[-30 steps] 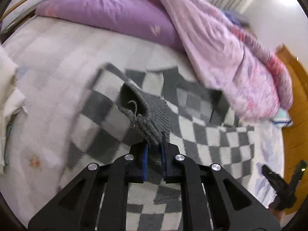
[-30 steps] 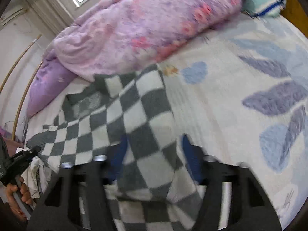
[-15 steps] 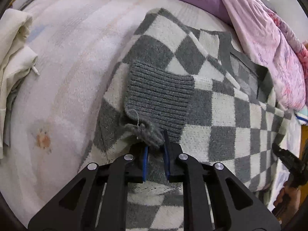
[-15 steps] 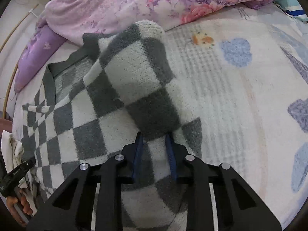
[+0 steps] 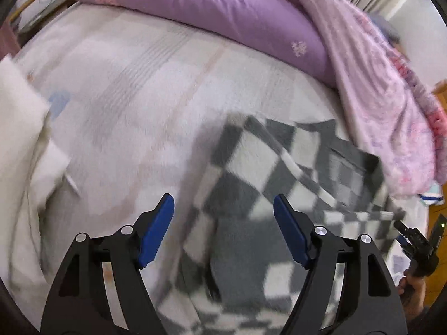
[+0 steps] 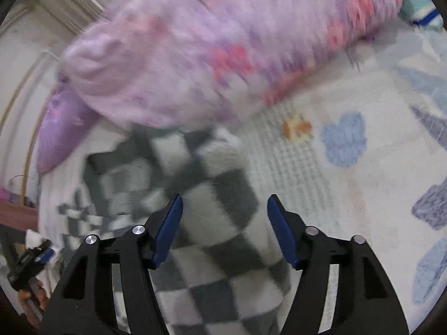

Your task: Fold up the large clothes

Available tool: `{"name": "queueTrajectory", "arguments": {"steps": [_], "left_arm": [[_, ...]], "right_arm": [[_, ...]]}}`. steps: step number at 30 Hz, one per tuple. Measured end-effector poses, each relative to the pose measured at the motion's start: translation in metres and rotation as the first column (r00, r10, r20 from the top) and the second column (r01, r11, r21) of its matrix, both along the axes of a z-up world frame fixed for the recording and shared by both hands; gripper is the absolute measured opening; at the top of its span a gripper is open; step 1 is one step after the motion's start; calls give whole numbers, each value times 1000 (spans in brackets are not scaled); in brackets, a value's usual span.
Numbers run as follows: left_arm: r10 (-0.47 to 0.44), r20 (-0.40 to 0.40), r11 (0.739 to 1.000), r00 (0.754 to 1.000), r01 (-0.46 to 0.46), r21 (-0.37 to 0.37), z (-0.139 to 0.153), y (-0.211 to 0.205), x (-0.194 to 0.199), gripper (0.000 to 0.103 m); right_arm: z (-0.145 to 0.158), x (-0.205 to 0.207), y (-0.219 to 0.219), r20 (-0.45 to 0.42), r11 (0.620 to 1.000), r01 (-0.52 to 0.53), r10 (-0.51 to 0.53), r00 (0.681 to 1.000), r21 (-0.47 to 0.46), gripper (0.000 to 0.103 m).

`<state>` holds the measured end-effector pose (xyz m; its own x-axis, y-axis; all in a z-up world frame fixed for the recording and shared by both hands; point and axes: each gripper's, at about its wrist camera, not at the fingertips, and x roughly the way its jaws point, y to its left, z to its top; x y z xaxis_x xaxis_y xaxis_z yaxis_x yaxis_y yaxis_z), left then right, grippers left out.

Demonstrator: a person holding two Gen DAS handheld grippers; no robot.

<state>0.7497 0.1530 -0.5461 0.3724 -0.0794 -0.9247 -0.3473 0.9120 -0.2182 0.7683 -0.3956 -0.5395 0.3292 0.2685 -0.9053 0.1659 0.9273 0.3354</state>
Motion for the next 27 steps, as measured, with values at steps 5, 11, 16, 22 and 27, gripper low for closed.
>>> {"name": "queueTrajectory", "arguments": {"steps": [5,11,16,22,27], "left_arm": [[-28,-39,999,999,29,24,-18,10,24,75],[-8,-30,997,1000,6,-73,-34,18,52,75],[53,-86,991,995,-63,-118,-64,24,63,75],[-13,-4,998,1000,13,-64,-48,7,50,24],[-45,155,997,987,55,-60,11,-3,0,23]], "right_arm": [[-26,15,1,-86,998,1,-7,996,-69,60],[3,32,-3,16,997,53,-54,998,52,74],[-36,43,-10,-91,978,135,-122,988,161,60],[-4,16,-15,78,973,64,-83,993,224,20],[55,-52,-30,222,951,71,-142,965,301,18]]}}
